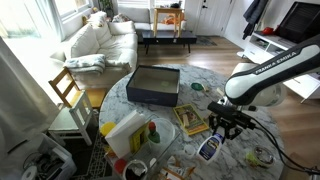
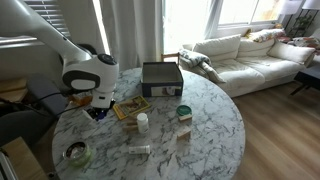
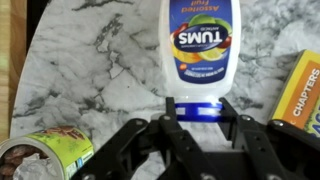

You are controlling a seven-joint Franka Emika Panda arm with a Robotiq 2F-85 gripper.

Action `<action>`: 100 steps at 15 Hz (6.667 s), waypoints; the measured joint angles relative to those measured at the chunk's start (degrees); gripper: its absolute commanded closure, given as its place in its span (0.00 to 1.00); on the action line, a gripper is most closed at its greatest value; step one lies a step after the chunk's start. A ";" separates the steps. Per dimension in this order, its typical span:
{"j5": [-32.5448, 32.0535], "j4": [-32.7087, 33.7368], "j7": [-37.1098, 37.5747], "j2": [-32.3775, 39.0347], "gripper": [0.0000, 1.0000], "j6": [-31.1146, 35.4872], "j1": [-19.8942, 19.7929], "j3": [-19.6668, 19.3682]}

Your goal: Pick up the container with a blue lid and place it the right way up on the table, pick up the container with a blue lid and put it in the clear storage container

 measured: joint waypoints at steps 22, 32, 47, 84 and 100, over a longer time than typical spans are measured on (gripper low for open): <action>-68.58 -5.81 67.86 -13.40 0.81 -10.66 4.29 13.21; -81.91 -5.97 83.31 -9.58 0.26 -15.19 8.65 15.14; -73.40 -4.65 73.44 -11.23 0.00 -9.98 6.57 10.48; -32.97 1.75 30.78 -16.65 0.58 -8.21 7.07 12.46; -25.91 11.70 13.29 -17.00 0.58 -8.97 10.58 15.91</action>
